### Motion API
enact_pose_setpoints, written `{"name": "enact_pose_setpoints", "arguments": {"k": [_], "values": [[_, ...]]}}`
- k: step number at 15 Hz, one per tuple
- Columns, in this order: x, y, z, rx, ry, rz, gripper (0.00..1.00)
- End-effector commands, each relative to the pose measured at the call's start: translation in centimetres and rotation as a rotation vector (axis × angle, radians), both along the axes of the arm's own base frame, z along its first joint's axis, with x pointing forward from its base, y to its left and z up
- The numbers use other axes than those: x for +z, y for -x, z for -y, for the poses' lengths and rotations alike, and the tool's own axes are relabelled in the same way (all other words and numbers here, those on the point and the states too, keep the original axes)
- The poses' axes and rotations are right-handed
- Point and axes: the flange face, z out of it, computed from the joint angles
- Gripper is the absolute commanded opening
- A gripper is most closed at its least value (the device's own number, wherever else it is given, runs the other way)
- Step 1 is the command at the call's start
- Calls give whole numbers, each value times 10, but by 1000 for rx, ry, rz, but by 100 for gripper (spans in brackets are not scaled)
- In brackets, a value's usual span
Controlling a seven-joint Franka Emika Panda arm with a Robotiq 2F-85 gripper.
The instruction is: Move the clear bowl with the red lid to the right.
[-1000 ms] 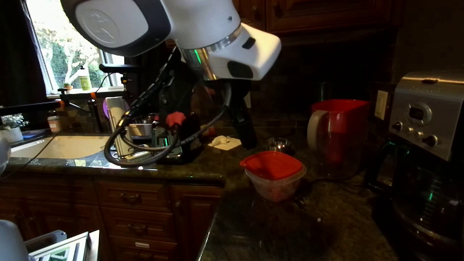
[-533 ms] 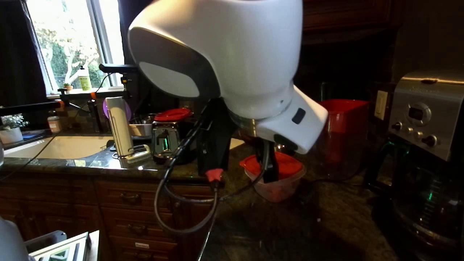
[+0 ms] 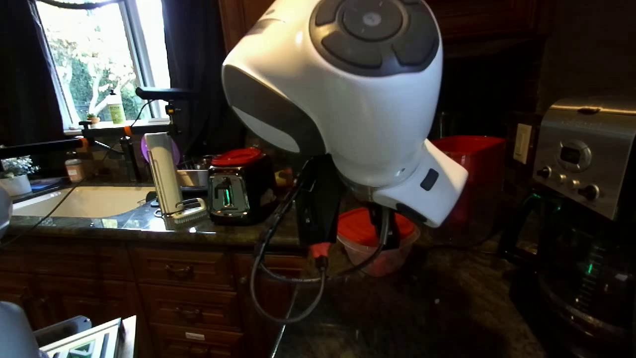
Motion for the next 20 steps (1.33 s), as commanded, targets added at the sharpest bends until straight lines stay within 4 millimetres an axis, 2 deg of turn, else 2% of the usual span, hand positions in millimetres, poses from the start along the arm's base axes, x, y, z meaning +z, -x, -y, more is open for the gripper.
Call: {"name": "enact_pose_setpoints", "arguments": {"k": [1, 4, 10, 16, 20], "values": [[-32, -20, 4, -10, -49, 52, 100], [-61, -26, 8, 26, -24, -19, 100], [-101, -39, 14, 74, -62, -103, 100], [-112, -51, 16, 114, -169, -111, 99], [-110, -57, 18, 134, -199, -100, 91]]}}
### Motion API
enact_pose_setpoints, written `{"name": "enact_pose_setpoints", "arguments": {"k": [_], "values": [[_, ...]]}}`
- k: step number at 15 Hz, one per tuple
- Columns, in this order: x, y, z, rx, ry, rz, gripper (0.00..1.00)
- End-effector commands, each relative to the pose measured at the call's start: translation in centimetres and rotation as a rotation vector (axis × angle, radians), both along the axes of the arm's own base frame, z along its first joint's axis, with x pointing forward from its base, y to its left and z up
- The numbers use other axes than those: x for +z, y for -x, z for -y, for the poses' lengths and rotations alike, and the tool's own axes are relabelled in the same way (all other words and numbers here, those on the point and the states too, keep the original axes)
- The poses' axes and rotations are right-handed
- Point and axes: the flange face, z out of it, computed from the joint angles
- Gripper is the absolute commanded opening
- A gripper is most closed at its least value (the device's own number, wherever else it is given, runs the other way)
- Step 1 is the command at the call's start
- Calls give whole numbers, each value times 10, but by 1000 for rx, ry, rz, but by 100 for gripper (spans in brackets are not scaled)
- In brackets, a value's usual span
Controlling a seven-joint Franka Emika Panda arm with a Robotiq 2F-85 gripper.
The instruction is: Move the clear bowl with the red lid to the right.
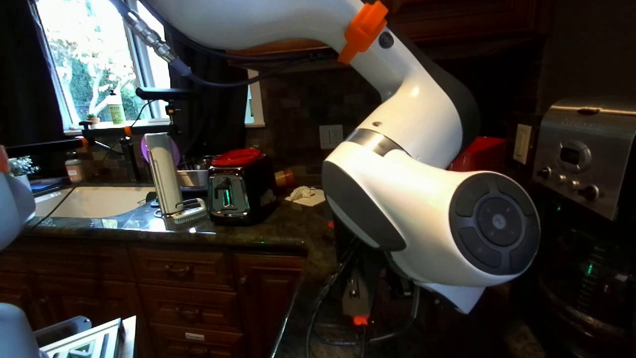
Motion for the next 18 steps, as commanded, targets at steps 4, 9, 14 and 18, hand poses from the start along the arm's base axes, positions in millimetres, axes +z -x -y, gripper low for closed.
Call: {"name": "enact_pose_setpoints", "arguments": {"k": [4, 9, 14, 18], "values": [[0, -10, 4, 24, -59, 11, 67], [0, -12, 4, 27, -63, 7, 53], [-2, -13, 6, 24, -60, 3, 30], [-1, -14, 7, 21, -53, 8, 2]]}}
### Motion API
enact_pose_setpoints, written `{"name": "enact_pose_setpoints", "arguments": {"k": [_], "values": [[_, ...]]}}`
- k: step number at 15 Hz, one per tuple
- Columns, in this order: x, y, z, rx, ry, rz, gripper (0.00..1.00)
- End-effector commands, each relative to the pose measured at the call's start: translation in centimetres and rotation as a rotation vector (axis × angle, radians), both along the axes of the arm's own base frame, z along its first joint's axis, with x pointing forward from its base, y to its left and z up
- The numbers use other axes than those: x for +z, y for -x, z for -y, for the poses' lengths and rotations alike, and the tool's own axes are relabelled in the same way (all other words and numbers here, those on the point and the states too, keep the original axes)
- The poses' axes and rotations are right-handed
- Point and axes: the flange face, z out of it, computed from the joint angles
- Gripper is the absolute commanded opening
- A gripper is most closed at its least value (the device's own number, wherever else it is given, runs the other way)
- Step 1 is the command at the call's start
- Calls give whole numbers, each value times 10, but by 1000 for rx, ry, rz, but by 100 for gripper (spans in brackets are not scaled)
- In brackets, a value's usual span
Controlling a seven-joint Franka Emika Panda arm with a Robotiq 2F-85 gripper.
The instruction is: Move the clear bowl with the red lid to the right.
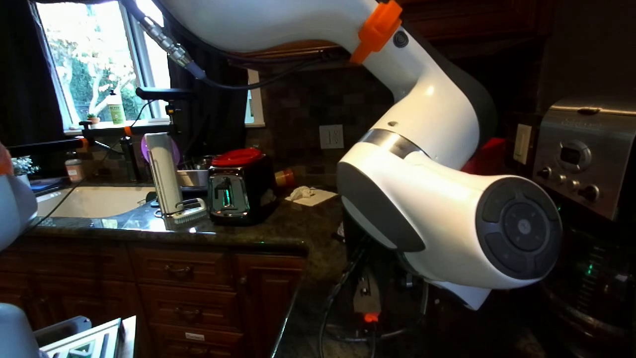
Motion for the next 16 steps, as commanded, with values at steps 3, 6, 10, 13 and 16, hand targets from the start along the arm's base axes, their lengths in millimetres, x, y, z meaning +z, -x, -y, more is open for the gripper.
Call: {"name": "enact_pose_setpoints", "arguments": {"k": [3, 6, 10, 13, 16], "values": [[0, -2, 3, -1, -17, 6, 4], [1, -2, 3, 0, -14, 9, 4], [12, 7, 9, 4, -30, 37, 4], [25, 25, 13, 12, -68, 77, 4], [36, 44, 12, 27, -142, 107, 4]]}}
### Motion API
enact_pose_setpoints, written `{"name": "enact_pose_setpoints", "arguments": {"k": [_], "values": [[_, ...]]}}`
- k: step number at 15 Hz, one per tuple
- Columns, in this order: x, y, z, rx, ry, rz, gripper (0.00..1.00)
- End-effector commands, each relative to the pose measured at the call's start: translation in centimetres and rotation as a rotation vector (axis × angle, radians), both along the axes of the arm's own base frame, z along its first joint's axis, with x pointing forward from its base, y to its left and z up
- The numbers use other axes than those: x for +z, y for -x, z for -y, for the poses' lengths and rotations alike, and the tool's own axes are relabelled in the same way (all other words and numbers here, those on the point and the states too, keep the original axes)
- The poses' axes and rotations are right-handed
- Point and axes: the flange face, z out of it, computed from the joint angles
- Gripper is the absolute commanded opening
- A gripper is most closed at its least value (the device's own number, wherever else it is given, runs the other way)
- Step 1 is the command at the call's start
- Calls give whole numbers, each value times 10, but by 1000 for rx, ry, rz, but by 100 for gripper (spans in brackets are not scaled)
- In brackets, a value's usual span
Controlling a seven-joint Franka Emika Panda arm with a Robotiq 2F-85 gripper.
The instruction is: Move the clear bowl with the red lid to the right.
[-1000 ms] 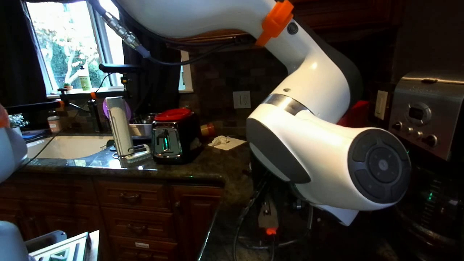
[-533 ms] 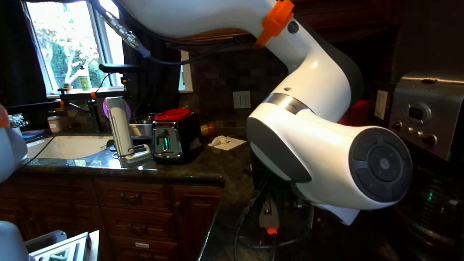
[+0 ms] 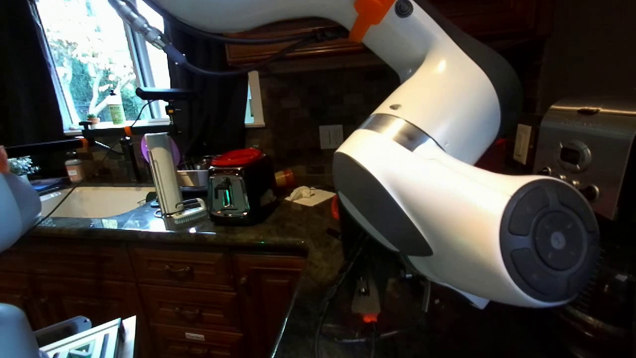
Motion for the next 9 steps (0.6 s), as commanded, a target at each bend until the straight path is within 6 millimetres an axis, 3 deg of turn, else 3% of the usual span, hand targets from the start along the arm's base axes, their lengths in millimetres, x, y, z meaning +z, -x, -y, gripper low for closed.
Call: {"name": "enact_pose_setpoints", "arguments": {"k": [1, 9], "values": [[17, 32, -1, 0, -80, 49, 4], [28, 94, 27, -220, -126, 124, 4]]}}
